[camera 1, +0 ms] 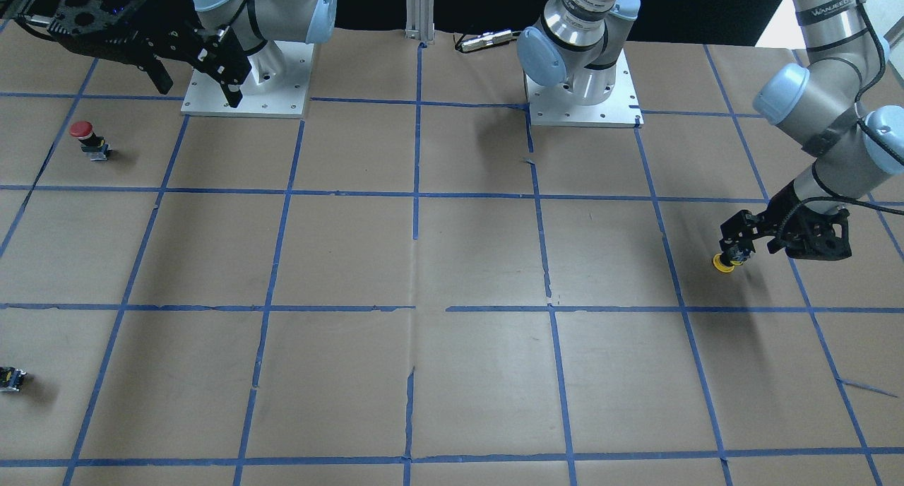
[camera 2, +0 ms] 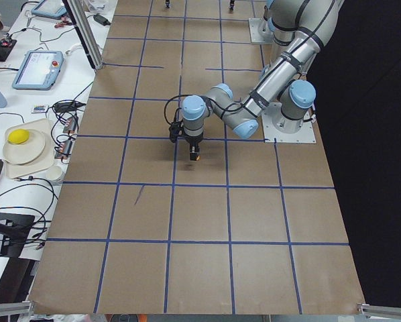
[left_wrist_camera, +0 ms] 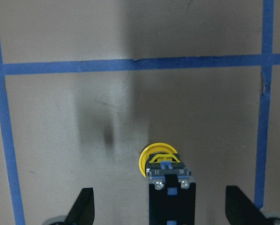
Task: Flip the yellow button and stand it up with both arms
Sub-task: 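Close the left gripper on the yellow button's base and lift it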
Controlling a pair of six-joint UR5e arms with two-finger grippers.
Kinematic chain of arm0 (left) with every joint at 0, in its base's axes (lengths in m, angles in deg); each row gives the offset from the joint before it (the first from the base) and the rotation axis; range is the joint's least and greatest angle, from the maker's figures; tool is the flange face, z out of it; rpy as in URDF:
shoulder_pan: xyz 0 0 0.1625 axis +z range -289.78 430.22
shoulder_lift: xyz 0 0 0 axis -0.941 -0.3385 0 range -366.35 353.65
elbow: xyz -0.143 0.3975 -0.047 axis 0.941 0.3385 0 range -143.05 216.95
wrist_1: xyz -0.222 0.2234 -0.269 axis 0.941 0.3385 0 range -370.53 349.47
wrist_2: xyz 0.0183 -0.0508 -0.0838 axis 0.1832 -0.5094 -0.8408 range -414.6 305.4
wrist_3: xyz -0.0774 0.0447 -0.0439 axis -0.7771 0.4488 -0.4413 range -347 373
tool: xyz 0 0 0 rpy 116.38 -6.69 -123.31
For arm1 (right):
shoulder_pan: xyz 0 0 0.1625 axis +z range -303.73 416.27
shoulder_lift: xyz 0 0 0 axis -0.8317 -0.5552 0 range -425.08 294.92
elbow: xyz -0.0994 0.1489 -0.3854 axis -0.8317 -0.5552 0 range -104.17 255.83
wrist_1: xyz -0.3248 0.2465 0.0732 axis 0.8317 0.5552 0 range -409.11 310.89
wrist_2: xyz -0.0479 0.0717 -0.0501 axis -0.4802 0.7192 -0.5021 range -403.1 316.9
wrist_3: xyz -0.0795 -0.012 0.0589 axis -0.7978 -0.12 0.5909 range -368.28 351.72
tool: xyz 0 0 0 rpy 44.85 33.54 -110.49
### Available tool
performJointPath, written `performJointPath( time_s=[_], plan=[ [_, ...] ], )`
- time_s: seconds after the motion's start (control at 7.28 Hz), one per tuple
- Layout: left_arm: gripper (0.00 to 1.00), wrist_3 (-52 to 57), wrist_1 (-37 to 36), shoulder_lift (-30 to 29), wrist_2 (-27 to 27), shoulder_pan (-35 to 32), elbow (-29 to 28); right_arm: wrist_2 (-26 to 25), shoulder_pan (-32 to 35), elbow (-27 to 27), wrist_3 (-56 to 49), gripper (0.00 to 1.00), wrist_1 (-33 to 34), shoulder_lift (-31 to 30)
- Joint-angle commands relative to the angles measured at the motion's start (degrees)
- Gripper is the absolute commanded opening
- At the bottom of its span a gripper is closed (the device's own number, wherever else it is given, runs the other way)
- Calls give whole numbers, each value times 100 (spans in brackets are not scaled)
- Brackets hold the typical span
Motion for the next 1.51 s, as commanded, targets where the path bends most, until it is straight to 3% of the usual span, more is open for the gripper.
performJointPath(
  time_s=[0.0, 0.14, 0.27, 0.69, 0.96, 1.24, 1.37],
  plan=[
    [63, -23, -1, 15, 124, -63, 2, 0, 7, 8, 0, 100, 11, 0],
    [43, -41, -18, 42, 133, -63, -6, -35, 24, 35, 0, 100, -16, 0],
    [37, -32, -27, 51, 133, -63, -24, -26, 25, 35, 0, 100, -16, 0],
    [33, 20, 69, 172, 116, -159, -172, 17, -46, 79, 0, 100, 19, 35],
    [33, 47, 1493, 567, -146, -623, -847, 9, -46, 70, 0, 100, 2, 0],
    [31, -49, 3348, 823, -1407, -1150, -1288, -26, -54, 70, -87, 100, -86, -9],
    [31, -319, 3861, 972, -2171, -1492, -1307, -9, -54, 79, -44, 100, -69, 26]
  ],
)
